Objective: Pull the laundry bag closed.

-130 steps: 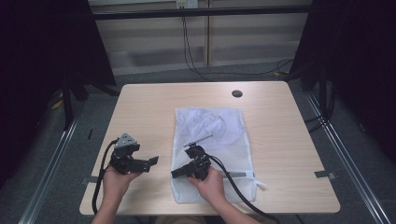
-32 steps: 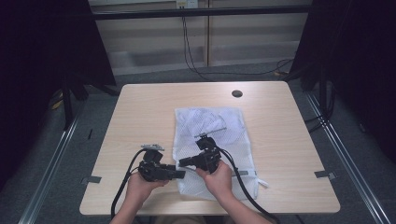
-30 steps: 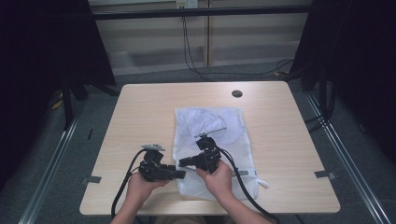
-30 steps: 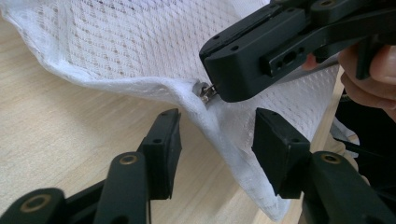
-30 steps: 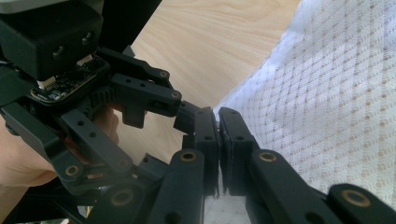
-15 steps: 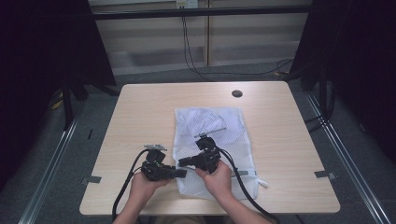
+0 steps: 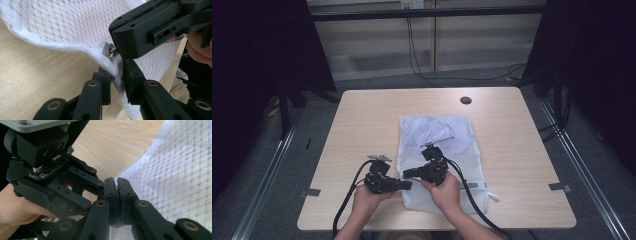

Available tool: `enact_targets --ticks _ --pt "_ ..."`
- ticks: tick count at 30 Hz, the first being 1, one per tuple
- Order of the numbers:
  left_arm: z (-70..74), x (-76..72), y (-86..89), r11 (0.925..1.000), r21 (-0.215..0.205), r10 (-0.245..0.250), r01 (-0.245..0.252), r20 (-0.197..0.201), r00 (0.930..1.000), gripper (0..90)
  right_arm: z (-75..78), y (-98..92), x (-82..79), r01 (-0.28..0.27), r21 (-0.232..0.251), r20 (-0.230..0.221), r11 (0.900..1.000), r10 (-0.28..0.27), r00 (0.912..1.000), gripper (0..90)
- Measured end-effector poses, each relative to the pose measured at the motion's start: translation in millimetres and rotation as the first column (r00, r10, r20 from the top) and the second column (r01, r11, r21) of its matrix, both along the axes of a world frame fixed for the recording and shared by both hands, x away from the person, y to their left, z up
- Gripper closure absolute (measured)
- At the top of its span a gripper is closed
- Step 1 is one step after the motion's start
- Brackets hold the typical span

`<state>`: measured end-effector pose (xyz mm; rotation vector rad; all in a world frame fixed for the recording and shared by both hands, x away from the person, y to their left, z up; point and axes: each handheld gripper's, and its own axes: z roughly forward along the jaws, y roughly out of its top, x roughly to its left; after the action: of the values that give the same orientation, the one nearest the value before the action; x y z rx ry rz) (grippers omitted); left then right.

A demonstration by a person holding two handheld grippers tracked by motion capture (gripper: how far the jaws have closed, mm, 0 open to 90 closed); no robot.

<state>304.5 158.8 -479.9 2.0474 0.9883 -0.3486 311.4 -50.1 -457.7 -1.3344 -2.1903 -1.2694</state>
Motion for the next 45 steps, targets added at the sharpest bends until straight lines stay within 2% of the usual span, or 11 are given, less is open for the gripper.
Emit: enact_targets --ticks 7,10,14,21,22,40,45 --pt "0.5 0.4 2.3 0.9999 -0.012 0.010 -0.010 -0.002 0.9999 86.8 0.7 -0.6 -0.1 -0.001 0.008 0.004 1.000 0.001 1.0000 86.9" --pt "0.6 0.2 2.0 0.9999 -0.010 0.011 -0.011 -0.017 0.9998 87.3 0.7 -0.7 -0.2 -0.002 0.004 0.000 1.000 0.002 1.0000 86.9" --pt "1.9 0.0 2.4 0.9999 0.007 0.010 -0.010 -0.013 0.9999 87.6 0.0 -0.1 -0.6 -0.005 -0.007 0.004 1.000 0.005 1.0000 87.0" --pt "2.7 0.1 3.6 1.0000 0.004 0.001 -0.001 -0.022 0.9998 88.0 0.2 -1.0 -0.7 -0.011 -0.010 0.000 1.000 0.011 0.9999 87.0" --pt "3.4 -0.6 3.2 0.9999 0.005 0.015 -0.015 -0.018 0.9997 88.1 0.1 -1.4 -0.8 -0.009 -0.009 -0.002 1.000 0.009 1.0000 87.1" --pt "5.0 -1.7 4.1 0.9996 0.000 0.028 -0.028 -0.021 0.9994 88.3 -2.1 -13.1 -1.1 0.000 -0.016 -0.017 1.000 0.000 0.9999 87.1" --pt "5.1 -1.3 5.1 0.9999 -0.003 0.014 -0.014 -0.023 0.9996 88.2 -2.6 -14.7 -1.3 -0.003 -0.017 -0.012 1.000 0.003 0.9999 87.1"
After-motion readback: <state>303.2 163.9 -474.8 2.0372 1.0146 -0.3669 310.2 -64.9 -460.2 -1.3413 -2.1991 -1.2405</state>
